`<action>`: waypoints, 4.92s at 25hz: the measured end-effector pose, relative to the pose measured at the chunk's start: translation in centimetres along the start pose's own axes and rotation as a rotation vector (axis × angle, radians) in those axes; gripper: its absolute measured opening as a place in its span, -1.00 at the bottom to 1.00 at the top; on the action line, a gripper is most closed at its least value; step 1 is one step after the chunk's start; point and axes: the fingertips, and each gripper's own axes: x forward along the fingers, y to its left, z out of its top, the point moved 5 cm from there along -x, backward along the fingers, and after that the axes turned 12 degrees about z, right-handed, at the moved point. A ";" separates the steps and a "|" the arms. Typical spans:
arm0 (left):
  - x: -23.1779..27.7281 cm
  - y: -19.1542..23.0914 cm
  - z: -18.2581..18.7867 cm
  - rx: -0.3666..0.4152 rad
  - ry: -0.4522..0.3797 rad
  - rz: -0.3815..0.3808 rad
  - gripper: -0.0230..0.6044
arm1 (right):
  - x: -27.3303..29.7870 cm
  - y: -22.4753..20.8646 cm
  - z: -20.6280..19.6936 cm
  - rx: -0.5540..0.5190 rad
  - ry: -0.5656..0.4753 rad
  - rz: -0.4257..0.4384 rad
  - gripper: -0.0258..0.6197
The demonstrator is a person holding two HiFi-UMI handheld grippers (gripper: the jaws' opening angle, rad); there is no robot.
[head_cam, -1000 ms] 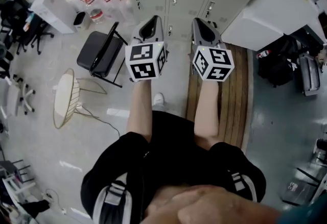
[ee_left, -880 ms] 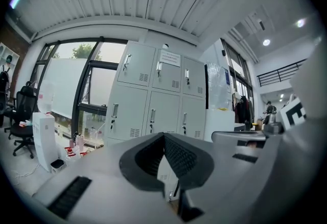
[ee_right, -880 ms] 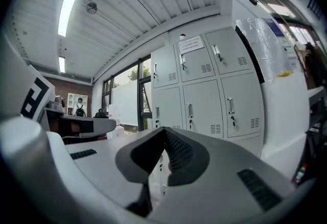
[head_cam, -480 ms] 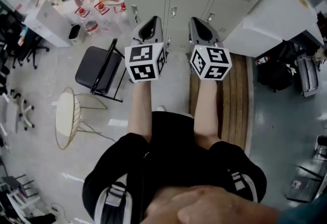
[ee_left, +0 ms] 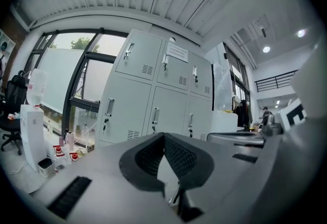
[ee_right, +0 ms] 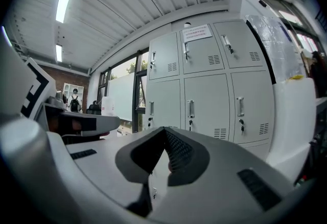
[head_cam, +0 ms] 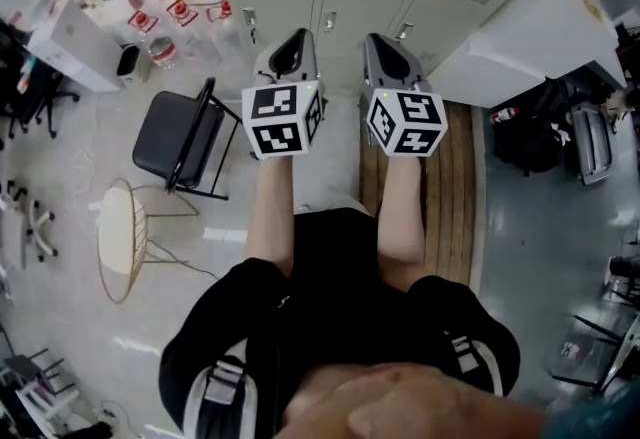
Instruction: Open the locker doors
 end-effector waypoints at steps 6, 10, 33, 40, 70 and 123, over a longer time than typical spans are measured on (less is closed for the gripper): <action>4.2 -1.1 -1.4 0.005 0.033 -0.011 -0.89 | 2.3 -3.7 -1.2 0.019 0.018 -0.018 -0.87; 8.2 -0.4 -2.5 0.024 0.056 0.013 -0.89 | 6.0 -6.6 -2.2 0.037 0.021 -0.005 -0.87; 26.5 1.1 -0.2 0.061 0.046 0.105 -0.89 | 22.8 -18.2 -0.7 -0.065 0.001 0.112 -0.84; 28.2 0.7 -0.6 0.080 0.059 0.123 -0.89 | 24.5 -19.9 -1.9 -0.038 0.021 0.119 -0.77; 35.7 4.3 -4.3 0.118 0.182 0.141 -0.89 | 31.8 -22.3 -4.7 -0.078 0.144 0.009 -0.77; 33.5 4.8 -5.1 0.125 0.205 0.134 -0.89 | 31.2 -24.5 -8.8 1.372 -0.517 0.385 -0.81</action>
